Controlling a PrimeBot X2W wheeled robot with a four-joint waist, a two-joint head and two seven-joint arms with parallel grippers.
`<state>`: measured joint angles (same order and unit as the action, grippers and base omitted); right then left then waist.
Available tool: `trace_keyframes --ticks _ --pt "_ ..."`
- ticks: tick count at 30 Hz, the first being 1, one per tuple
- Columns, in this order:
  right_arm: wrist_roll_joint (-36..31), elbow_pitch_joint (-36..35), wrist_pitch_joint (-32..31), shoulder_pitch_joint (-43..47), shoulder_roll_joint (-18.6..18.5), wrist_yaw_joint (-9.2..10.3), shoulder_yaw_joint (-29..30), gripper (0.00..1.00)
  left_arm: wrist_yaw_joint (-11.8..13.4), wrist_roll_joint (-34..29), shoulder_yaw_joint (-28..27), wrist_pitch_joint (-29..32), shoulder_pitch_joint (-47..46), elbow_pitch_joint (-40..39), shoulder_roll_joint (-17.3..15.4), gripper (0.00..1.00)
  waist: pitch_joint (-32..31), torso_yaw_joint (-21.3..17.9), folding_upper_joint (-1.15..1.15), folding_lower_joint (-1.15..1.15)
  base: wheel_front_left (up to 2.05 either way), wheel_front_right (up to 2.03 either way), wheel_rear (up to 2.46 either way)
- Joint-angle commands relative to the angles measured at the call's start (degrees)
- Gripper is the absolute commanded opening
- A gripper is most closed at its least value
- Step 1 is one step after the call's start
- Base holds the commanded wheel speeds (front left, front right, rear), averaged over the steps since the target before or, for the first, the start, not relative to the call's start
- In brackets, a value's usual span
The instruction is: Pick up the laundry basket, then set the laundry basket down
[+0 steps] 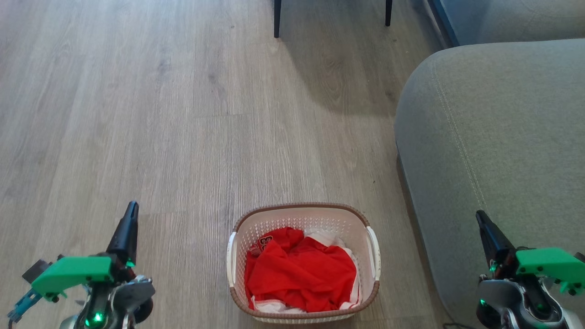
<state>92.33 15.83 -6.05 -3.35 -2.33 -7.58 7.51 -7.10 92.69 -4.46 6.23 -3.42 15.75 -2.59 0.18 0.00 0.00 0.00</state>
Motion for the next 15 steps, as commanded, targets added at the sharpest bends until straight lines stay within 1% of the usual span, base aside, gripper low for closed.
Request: trace_keyframes --ticks 1,15 --pt "-0.1 -1.8 -0.4 -2.8 -0.5 0.09 -1.0 0.0 -0.4 -0.5 -2.0 0.2 -2.8 -1.7 -0.3 0.0 0.0 0.0 0.0 0.0 0.0 0.0 0.0" --pt "-0.1 -1.8 -0.4 -2.8 -0.5 0.09 -1.0 0.0 -0.4 -0.5 -2.0 0.2 -2.8 -1.7 -0.3 0.0 0.0 0.0 0.0 0.0 0.0 0.0 0.0"
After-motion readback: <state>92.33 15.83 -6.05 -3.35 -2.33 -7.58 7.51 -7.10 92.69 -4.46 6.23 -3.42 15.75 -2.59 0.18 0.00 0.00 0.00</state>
